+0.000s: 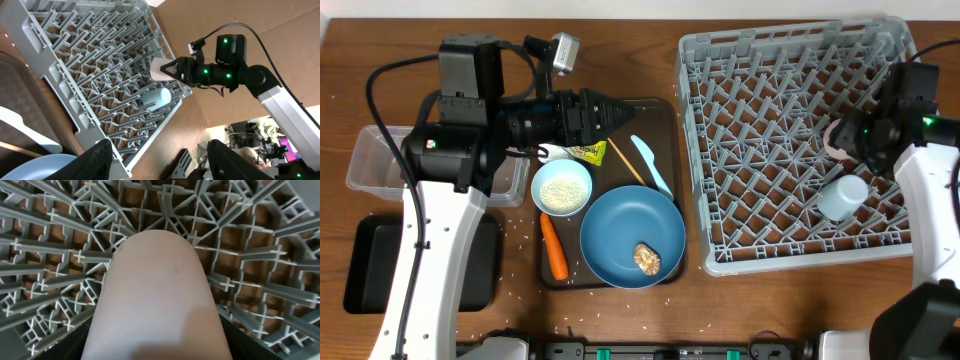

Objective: Sort waste into correct bins and load items into the dishwasher rack
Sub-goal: 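Place the pink cup upside down in the rack beside the blue cup, then lower the left gripper to the rice bowl and grasp its rim, then carry the rice bowl left over the black tray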

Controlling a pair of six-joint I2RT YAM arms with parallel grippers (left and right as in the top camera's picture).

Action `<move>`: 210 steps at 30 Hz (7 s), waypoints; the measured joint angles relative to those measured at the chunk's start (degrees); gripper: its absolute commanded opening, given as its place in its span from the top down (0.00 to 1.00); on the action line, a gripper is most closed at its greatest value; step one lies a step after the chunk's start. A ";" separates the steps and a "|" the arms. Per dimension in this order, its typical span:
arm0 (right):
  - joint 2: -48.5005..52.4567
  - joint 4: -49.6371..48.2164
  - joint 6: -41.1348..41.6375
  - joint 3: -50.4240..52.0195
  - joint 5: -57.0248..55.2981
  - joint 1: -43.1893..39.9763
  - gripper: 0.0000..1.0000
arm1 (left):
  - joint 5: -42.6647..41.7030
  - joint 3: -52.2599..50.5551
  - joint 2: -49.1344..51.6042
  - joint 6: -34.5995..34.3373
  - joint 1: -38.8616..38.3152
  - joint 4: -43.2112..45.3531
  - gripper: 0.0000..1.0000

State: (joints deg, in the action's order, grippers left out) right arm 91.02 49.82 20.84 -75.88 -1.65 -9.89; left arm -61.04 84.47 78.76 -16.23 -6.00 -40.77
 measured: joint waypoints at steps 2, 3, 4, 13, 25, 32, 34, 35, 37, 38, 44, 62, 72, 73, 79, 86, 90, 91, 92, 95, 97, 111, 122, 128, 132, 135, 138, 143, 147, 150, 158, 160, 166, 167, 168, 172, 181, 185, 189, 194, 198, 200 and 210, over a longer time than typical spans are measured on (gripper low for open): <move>1.20 -0.04 0.72 0.00 0.24 0.00 0.42 | 0.24 0.00 0.00 0.00 0.00 -0.15 0.38; 1.97 -0.09 1.07 0.00 0.42 0.00 0.41 | 0.48 0.00 0.00 0.00 0.00 -0.33 0.38; 2.73 -0.22 1.36 0.00 0.79 0.00 0.39 | 0.68 0.00 0.00 0.02 0.00 -0.48 0.38; 6.10 -5.97 1.07 -0.09 2.82 0.00 0.14 | 5.64 0.00 0.00 1.29 0.00 -4.42 0.31; -12.26 -4.00 -2.82 -2.27 13.70 2.89 0.13 | 26.25 0.02 0.00 4.74 -0.74 -17.88 0.29; -17.94 -2.69 -5.20 -2.95 20.83 10.25 0.14 | 40.37 -0.02 1.51 4.92 -5.46 -24.35 0.30; -17.55 -1.84 -5.44 -2.93 21.44 11.67 0.14 | 43.93 -0.50 2.54 5.01 -6.16 -24.61 0.30; -17.29 -1.27 -5.55 -2.93 21.62 12.26 0.14 | 45.38 -0.96 3.06 4.98 -6.21 -24.61 0.30; -16.85 -0.26 -5.62 -2.93 21.88 13.11 0.14 | 47.50 -1.97 4.31 4.94 -6.21 -24.52 0.30; -16.68 0.33 -5.64 -2.93 22.03 13.38 0.14 | 48.13 -2.38 4.98 4.90 -6.21 -24.46 0.31; -16.31 2.51 -6.08 -2.93 22.49 13.88 0.21 | 49.09 -3.50 10.21 4.26 -6.43 -22.95 0.57; -16.28 3.89 -6.21 -2.93 22.51 13.88 0.22 | 51.84 -3.50 28.22 3.10 -6.56 -13.16 0.63; -16.28 4.17 -6.21 -2.93 22.49 13.88 0.21 | 52.43 -3.52 34.86 -0.33 -6.56 -9.75 0.73; -16.28 4.20 -6.21 -2.93 22.51 13.88 0.22 | 52.43 -3.52 34.86 -0.52 -6.56 -9.31 0.75; -16.28 4.20 -6.21 -2.93 22.51 13.88 0.21 | 52.70 -3.52 34.86 -0.96 -6.58 -8.39 0.76; -16.28 4.20 -6.21 -2.93 22.51 13.88 0.21 | 54.60 -3.52 35.78 -2.32 -8.46 -8.35 0.91; -16.28 4.33 -6.21 -2.93 22.51 13.88 0.20 | 58.53 -3.50 35.89 -4.72 -10.64 -8.17 0.94; -16.28 4.33 -6.21 -2.93 22.51 13.88 0.20 | 59.12 -3.50 35.89 -5.07 -10.91 -8.20 0.93; -16.28 4.33 -6.21 -2.93 22.51 13.88 0.20 | 59.69 -3.50 35.89 -5.51 -11.13 -8.20 0.94; -16.28 4.33 -6.21 -2.93 22.51 13.88 0.20 | 60.39 -3.50 35.89 -6.54 -11.37 -8.31 0.94; -16.28 4.33 -6.21 -2.93 22.51 13.88 0.19 | 60.46 -3.48 35.89 -7.13 -11.37 -8.72 0.94; -16.28 3.21 -6.21 -2.93 22.51 13.88 0.17 | 60.61 -3.65 20.35 -8.66 -11.37 -12.35 0.94; -16.28 2.51 -6.21 -2.93 22.51 13.88 0.15 | 60.59 -3.65 9.73 -9.09 -11.37 -14.05 0.91; -16.28 2.54 -6.21 -2.93 22.53 13.88 0.14 | 61.07 -3.65 10.27 -7.56 -11.67 -13.51 0.57; -16.28 2.84 -6.21 -2.93 22.53 13.88 0.14 | 66.07 -3.65 14.38 -5.81 -13.92 -13.64 0.55; -16.26 3.23 -6.19 -2.93 22.53 13.88 0.13 | 69.22 -3.65 19.47 -5.31 -15.45 -13.66 0.56; -16.26 3.69 -6.21 -2.93 22.53 13.88 0.12 | 70.82 -3.65 24.63 -4.96 -15.87 -13.79 0.56; -16.26 3.91 -6.21 -2.93 22.53 13.88 0.12 | 72.11 -3.65 30.34 -5.42 -15.80 -12.48 0.56; -16.26 3.93 -6.21 -2.93 22.53 13.88 0.12 | 72.39 -3.65 32.52 -5.77 -15.80 -10.75 0.57; -16.26 3.93 -6.21 -2.93 22.53 13.88 0.12 | 72.61 -3.65 33.33 -5.88 -15.80 -9.84 0.57; -16.26 3.96 -6.21 -2.93 22.53 13.88 0.12 | 71.82 -3.65 37.18 -6.27 -15.80 -8.98 0.78; -16.26 3.91 -6.21 -2.93 22.53 13.88 0.11 | 71.67 -3.65 37.51 -6.27 -15.80 -8.61 0.80; -16.24 3.91 -6.21 -2.93 22.51 13.88 0.11 | 71.30 -3.65 37.51 -6.27 -15.80 -8.07 0.86; -16.24 3.91 -6.21 -2.93 22.53 13.88 0.10 | 71.25 -3.65 37.51 -6.29 -15.80 -7.80 0.89; -16.24 3.89 -6.21 -2.93 22.53 13.88 0.10 | 71.21 -3.85 37.51 -6.56 -15.80 -7.15 0.93; -16.24 3.89 -6.21 -2.93 22.53 13.88 0.09 | 70.71 -4.83 37.51 -6.25 -15.80 -6.51 0.94; -16.24 3.61 -6.21 -2.93 22.53 13.88 0.08 | 70.20 -5.18 36.37 -6.32 -15.80 -11.02 0.94; -16.24 3.10 -6.21 -2.93 22.53 13.88 0.08 | 70.01 -5.20 30.18 -6.36 -15.80 -13.38 0.94; -16.24 2.40 -6.21 -2.93 22.53 13.88 0.08 | 70.03 -5.18 19.04 -6.51 -15.80 -15.67 0.94; -16.24 1.88 -6.21 -2.93 22.53 13.88 0.08 | 69.94 -5.09 7.17 -9.14 -14.91 -20.46 0.94; -16.24 1.81 -6.21 -2.93 22.53 13.88 0.08 | 67.52 -5.09 -0.04 -10.60 -9.84 -23.63 0.94; -16.24 1.79 -6.21 -2.93 22.51 13.88 0.08 | 64.96 -5.09 -3.06 -10.54 -5.79 -24.55 0.94; -16.24 1.79 -6.21 -2.93 22.53 13.88 0.07 | 39.17 -6.03 -12.59 -0.35 26.58 -26.64 0.94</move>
State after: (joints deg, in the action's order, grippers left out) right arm 74.78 51.62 14.63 -78.81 20.88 3.99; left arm -21.87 78.43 66.17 -16.58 20.58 -67.42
